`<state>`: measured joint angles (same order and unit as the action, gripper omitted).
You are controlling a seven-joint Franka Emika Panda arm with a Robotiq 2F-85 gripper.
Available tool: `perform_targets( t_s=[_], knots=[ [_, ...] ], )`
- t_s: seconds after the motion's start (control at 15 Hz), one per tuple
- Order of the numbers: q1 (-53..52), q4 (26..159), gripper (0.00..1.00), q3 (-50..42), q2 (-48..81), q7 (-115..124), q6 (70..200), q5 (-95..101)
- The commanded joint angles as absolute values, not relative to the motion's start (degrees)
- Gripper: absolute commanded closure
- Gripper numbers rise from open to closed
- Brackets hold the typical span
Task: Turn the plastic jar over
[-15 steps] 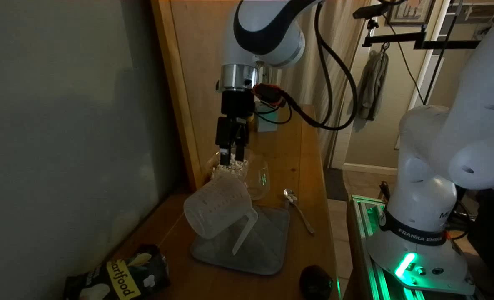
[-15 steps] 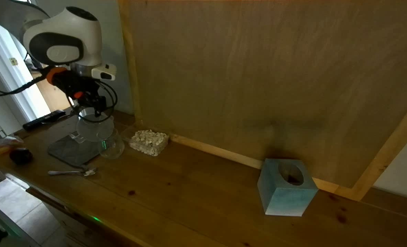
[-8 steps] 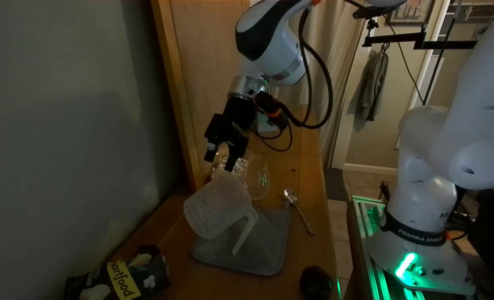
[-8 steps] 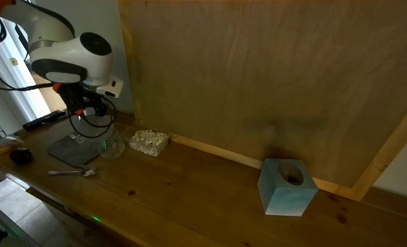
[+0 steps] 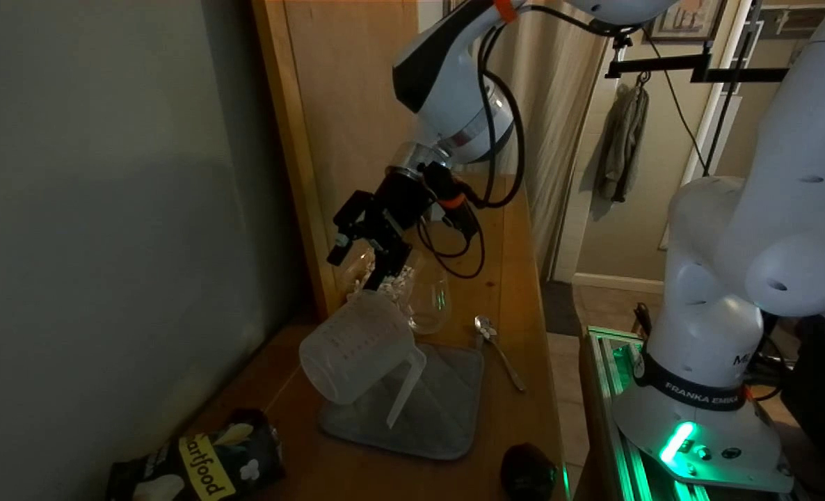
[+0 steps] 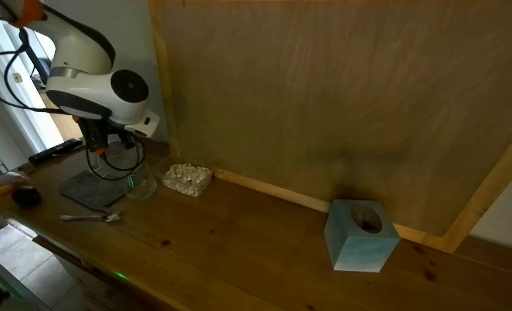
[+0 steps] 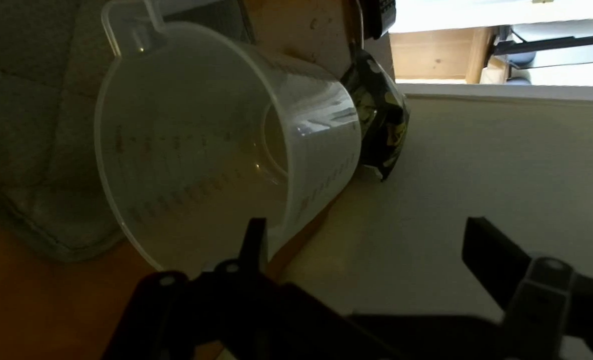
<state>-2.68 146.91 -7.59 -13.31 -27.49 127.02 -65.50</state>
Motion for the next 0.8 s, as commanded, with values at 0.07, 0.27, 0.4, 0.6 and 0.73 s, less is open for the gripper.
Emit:
perform_targets(
  t_s=[0.07,0.27,0.4,0.6,0.73],
  knots=[
    [-0.28,147.52,0.0,-6.4,-11.73,-26.95,124.89,-67.1],
    [0.33,147.36,0.13,-6.39,-10.72,-26.49,123.35,-66.86],
    [0.63,147.25,0.34,-6.3,-10.38,-26.75,122.92,-66.83],
    [1.03,147.15,0.56,-6.1,-10.15,-26.1,122.92,-66.06],
    [1.22,147.01,0.7,-6.06,-10.07,-25.75,122.64,-65.63]
  ],
)
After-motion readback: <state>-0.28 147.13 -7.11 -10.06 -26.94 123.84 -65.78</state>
